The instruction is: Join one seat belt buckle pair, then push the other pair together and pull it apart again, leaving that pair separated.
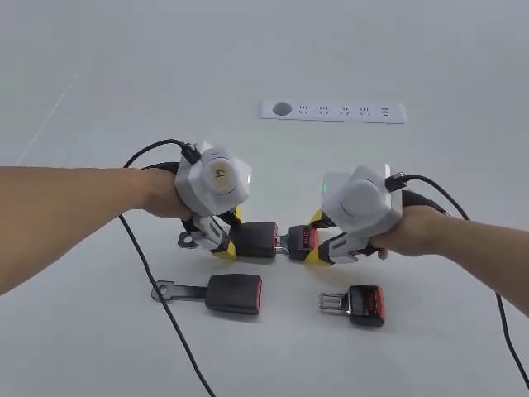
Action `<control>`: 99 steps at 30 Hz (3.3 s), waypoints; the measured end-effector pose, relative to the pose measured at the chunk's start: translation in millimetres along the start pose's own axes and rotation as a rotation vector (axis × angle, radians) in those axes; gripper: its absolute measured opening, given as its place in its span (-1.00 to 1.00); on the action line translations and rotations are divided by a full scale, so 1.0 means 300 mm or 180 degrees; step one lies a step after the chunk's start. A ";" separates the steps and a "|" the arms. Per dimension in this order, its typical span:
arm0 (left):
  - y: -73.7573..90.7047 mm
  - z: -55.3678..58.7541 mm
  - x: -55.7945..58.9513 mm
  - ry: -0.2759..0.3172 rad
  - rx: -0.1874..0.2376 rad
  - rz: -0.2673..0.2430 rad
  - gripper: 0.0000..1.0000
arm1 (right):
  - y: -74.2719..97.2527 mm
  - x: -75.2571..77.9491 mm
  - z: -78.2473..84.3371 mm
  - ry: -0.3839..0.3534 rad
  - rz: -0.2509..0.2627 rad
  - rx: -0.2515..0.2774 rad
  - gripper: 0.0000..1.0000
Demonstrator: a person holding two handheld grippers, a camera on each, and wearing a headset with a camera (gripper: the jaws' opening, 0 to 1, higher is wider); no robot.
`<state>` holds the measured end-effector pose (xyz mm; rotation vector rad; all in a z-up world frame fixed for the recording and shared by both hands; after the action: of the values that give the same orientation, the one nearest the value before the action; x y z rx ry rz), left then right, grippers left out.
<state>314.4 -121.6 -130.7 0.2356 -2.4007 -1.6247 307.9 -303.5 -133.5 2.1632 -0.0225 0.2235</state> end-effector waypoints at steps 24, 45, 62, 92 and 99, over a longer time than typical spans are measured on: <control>0.000 0.002 0.005 0.0081 0.0094 -0.0017 -0.40 | -0.033 -0.023 -0.031 -0.0241 0.0111 0.0043 -0.44; 0.007 0.010 0.013 0.0058 0.0177 0.0031 -0.39 | -0.017 -0.013 -0.024 -0.0018 0.0050 0.0102 -0.44; 0.006 0.013 0.008 0.0021 0.0152 -0.0007 -0.40 | -0.018 -0.012 -0.034 0.0047 0.0027 0.0022 -0.47; 0.012 0.018 0.018 0.0096 0.0091 -0.0058 -0.29 | -0.002 -0.008 -0.013 0.0020 -0.0055 0.0026 -0.34; 0.029 0.033 0.025 0.0042 0.0008 -0.0154 -0.23 | 0.033 0.004 -0.004 -0.0011 0.0012 0.0016 -0.27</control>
<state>304.5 -111.4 -125.3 0.3062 -2.4053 -1.6354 307.9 -308.1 -124.6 2.1686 -0.0280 0.2220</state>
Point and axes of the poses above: the centre of the closed fingertips' face, and the gripper's own axes: y roughly backward along the fingers, x roughly to its right, z roughly out of its underside, the point moved 9 cm from there along y, roughly backward along the fingers, and after that the axes turned 11 degrees about y, right-handed, at the moved point
